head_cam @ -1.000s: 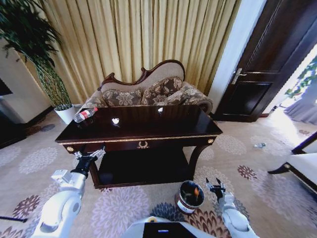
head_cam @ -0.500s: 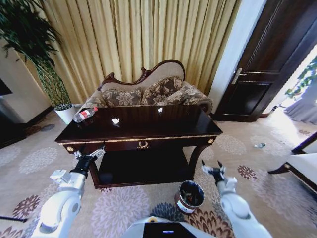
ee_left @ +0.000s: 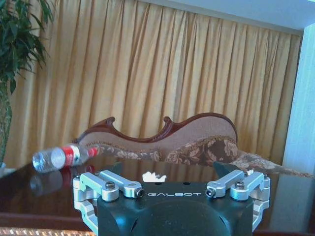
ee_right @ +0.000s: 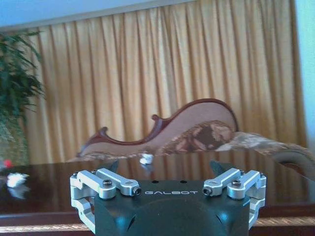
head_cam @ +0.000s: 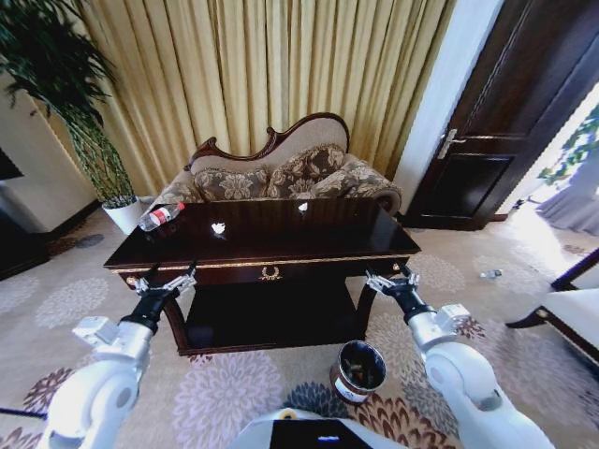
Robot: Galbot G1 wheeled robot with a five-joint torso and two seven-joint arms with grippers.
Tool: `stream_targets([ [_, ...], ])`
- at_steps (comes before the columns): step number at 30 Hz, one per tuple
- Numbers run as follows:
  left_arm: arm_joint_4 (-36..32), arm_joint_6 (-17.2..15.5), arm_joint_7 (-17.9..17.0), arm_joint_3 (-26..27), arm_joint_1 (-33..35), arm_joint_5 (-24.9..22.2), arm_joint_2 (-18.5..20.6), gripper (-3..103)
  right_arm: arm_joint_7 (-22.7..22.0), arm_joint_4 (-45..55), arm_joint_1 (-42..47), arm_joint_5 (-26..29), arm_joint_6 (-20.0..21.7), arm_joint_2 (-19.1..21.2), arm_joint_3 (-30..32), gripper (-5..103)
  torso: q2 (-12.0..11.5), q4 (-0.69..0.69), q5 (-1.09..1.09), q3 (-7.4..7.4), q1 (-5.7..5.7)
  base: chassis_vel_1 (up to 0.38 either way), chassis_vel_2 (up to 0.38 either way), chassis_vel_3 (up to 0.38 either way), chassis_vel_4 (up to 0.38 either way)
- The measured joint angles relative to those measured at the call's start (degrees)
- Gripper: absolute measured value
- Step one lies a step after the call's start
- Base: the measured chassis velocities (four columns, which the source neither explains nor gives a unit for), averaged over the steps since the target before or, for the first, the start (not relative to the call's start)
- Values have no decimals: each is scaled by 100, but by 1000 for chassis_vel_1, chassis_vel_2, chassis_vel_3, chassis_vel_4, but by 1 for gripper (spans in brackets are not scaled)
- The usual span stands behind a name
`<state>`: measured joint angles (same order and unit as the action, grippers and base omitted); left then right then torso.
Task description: Move to the front of the table and place the trash on the table into the trash bin.
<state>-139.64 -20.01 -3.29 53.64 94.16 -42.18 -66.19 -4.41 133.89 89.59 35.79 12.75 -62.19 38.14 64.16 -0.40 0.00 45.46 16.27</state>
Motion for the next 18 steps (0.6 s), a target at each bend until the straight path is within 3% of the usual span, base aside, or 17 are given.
stream_targets([
  [7, -262, -440, -23, 559, 147, -257, -31, 100, 10, 301, 72, 61, 267, -3, -106, 100, 0, 0, -1, 0, 0, 0, 0, 0, 0],
  [18, -304, -519, -21, 575, 165, -263, -41, 100, 13, 274, 37, 50, 255, -14, -144, 100, 0, 0, -1, 0, 0, 0, 0, 0, 0],
])
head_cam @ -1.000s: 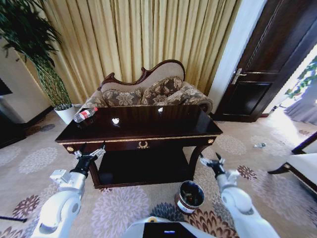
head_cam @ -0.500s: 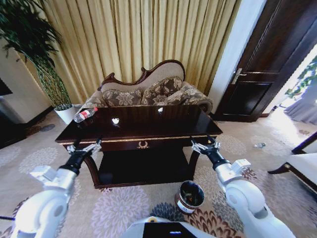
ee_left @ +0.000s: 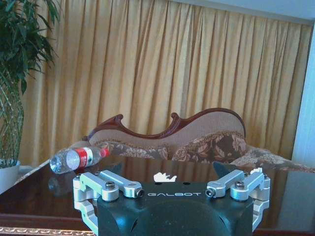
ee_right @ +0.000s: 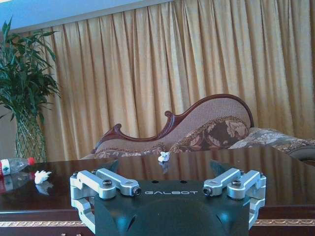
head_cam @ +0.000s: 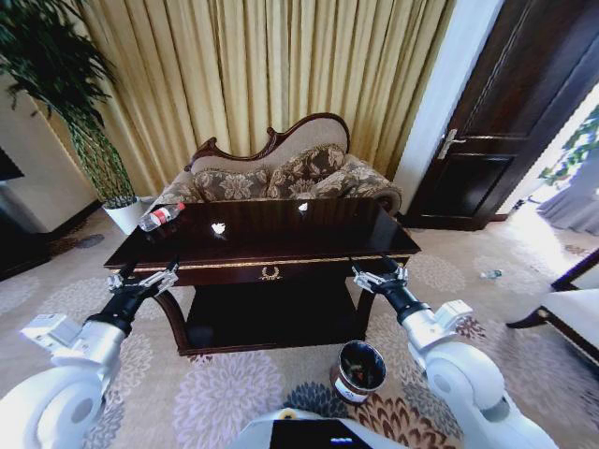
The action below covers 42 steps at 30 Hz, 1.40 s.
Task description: Move to the front of the table and place the trash on the table into the trash bin.
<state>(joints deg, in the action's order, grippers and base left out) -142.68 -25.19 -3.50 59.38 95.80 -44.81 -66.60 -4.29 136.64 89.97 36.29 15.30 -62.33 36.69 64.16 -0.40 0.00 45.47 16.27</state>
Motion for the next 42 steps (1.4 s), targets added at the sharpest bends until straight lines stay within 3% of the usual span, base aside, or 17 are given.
stream_targets([
  [36, 59, 117, 15, -227, -46, 170, -47, 100, 199, -134, -14, -117, -290, -9, -43, 100, 1, -1, 0, -1, -3, -81, 83, 79, -83],
  [40, 43, 123, 12, -216, -7, 173, -83, 100, 86, -161, -163, -115, -178, 130, -98, 100, 3, -1, 1, -2, -4, 0, 0, 0, 0],
  [42, 38, 150, 11, -202, 41, 203, -128, 100, -136, -294, -406, -47, -97, 391, -219, 100, 2, 0, 1, -1, -4, 0, 0, 0, 0],
])
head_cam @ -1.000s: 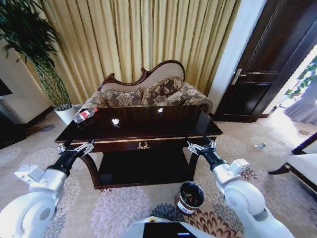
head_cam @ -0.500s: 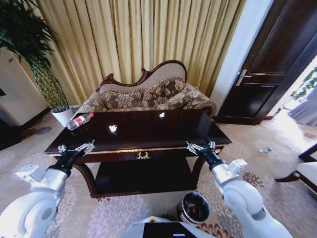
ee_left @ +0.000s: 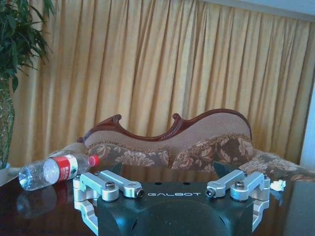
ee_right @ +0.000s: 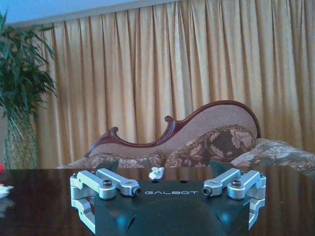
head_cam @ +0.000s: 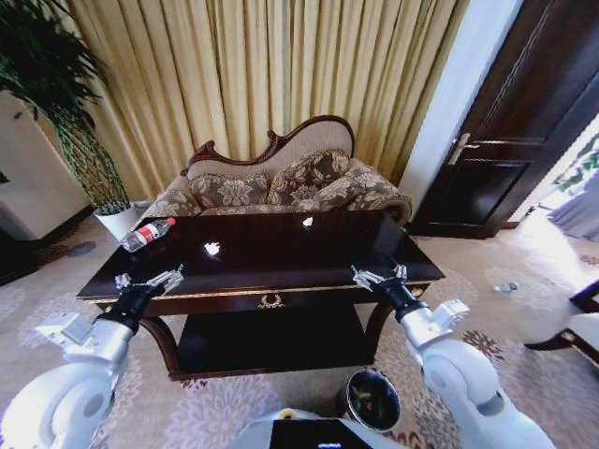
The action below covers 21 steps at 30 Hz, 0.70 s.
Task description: Move to the front of the table and place the trash on the table into the trash bin.
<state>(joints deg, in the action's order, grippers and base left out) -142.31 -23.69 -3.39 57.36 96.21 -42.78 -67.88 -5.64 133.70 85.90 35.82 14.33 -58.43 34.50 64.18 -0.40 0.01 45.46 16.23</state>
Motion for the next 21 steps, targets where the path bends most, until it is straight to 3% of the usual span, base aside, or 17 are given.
stream_targets([
  [9, 10, 114, 8, 107, 181, 157, -142, 100, -186, -1146, -1015, 666, 195, 909, -322, 100, -3, 0, 1, 2, 4, 0, 0, 0, 0],
  [12, -70, 154, 21, 178, 310, 272, -338, 100, -297, -1665, -1957, 870, 347, 1180, -926, 100, -2, -1, 0, 1, 3, 0, 0, 0, 0],
  [16, -89, 179, 45, 238, 363, 323, -469, 100, -401, -2000, -2622, 985, 400, 1143, -1465, 100, -3, 3, -2, 2, 4, 0, 0, 0, 0],
  [19, -92, 337, 132, 390, 453, 428, -588, 100, -622, -2604, -3726, 1215, 550, 794, -2377, 100, -3, 1, -1, 2, 4, 0, 0, 0, 0],
  [21, -92, 344, 151, 446, 480, 425, -598, 100, -703, -2747, -3990, 1264, 599, 689, -2574, 100, -3, 1, -2, 2, 4, 0, 0, 0, 0],
])
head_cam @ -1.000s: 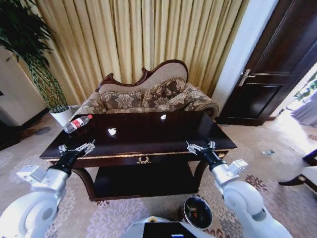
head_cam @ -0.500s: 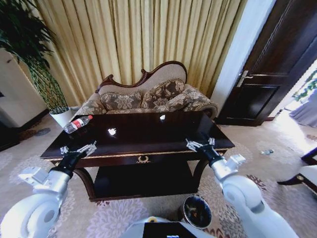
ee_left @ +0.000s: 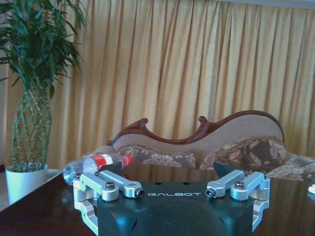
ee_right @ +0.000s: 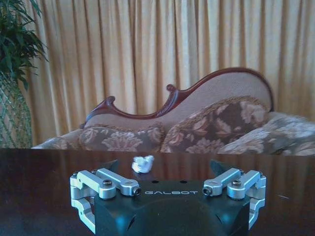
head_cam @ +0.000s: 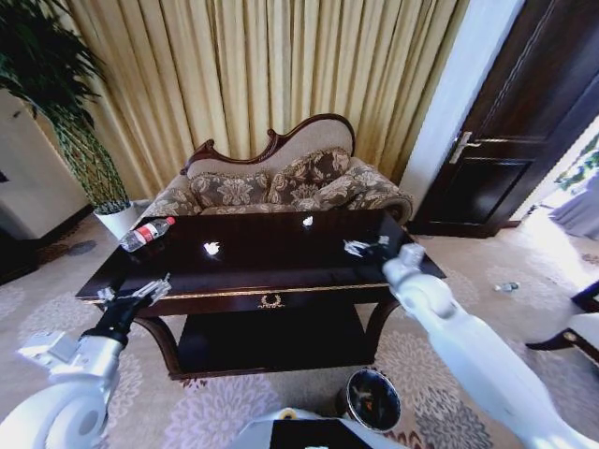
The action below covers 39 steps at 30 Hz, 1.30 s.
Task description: Move to the front of the table and place the trash on the table into the trash bin.
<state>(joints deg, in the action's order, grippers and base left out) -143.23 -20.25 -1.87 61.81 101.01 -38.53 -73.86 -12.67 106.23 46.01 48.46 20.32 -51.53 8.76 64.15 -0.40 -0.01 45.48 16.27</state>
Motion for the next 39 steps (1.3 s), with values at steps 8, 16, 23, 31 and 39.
stream_targets([
  [8, 10, 7, 30, 125, 28, -39, -8, 100, -600, -687, -1317, 215, 631, -550, -996, 100, 0, 0, 0, 0, 0, 0, 0, 0, 0],
  [16, 23, 15, 34, 158, 51, -41, -33, 100, -616, -1511, -2236, 156, 862, -935, -1698, 100, 0, 0, 1, 0, -1, 0, 0, 0, 0],
  [23, 6, 26, 38, 157, 43, -40, -44, 100, -580, -2230, -2895, 142, 1127, -1210, -1957, 100, 1, 1, 0, -1, -1, 0, 0, 0, 0],
  [31, 0, 37, 34, 172, 37, -43, -68, 100, -720, -2633, -3077, 565, 1597, -1373, -1950, 100, 1, -1, 1, -1, -1, 0, 0, 0, 0],
  [39, -2, 45, 19, 129, 25, -44, -88, 100, -1044, -2846, -3106, 943, 1682, -1633, -1844, 100, 1, 0, 1, -1, -1, 0, 0, 0, 0],
])
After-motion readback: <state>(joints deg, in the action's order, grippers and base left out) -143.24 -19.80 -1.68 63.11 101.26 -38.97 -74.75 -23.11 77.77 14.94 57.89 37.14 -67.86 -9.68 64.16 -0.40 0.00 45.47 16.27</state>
